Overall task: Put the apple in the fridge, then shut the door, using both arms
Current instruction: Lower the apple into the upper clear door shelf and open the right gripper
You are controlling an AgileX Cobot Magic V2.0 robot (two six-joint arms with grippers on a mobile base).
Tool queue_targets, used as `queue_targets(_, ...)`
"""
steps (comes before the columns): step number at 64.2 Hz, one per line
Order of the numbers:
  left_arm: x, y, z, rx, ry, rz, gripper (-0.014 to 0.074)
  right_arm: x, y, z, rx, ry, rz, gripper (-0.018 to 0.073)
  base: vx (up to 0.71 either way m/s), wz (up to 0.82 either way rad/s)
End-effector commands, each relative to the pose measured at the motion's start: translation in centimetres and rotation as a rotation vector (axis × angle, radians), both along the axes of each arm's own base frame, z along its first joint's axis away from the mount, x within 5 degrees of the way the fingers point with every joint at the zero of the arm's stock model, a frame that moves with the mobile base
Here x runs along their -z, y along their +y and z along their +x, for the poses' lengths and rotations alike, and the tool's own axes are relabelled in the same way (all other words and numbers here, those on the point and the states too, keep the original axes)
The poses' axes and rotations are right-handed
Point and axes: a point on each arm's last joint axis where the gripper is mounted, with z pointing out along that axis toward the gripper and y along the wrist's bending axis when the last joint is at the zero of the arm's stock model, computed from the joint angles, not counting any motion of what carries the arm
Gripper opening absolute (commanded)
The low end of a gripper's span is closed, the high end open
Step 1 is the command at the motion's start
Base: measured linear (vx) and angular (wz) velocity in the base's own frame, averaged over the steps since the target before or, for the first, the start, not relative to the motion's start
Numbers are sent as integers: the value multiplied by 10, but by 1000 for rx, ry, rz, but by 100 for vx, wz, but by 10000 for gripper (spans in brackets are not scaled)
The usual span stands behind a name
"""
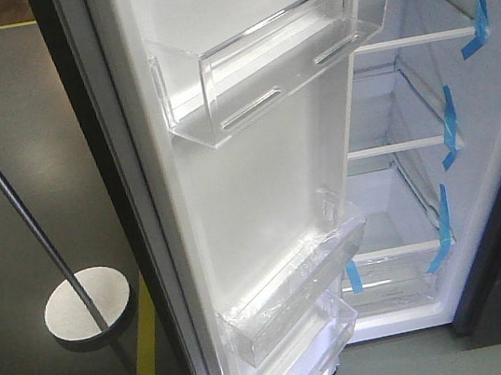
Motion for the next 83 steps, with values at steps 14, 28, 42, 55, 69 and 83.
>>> queue_targets(14, -14, -1, -2, 11, -107, -11, -6, -18, -1, -7, 20, -115, 33, 196, 0, 0)
queue_targets(28, -14, -1, -2, 11, -107, -11, -6, -18, -1, -7, 20, -115, 33, 196, 0, 0)
queue_targets(42, -14, -1, -2, 11, -107, -11, -6, -18, -1, -7, 20, -115, 33, 196, 0, 0)
queue_targets(55, -14, -1, -2, 11, -107, -11, -6, -29, -2, -4, 46, -227, 106, 196, 0, 0)
queue_targets(69, -14, -1, -2, 11, -107, -11, -6, -36, 8, 19, -73, -350, 219, 196, 0, 0)
queue_targets(83, -14, -1, -2, 11, -107, -11, -6, -20, 23, 73, -257, -366, 304, 196, 0, 0)
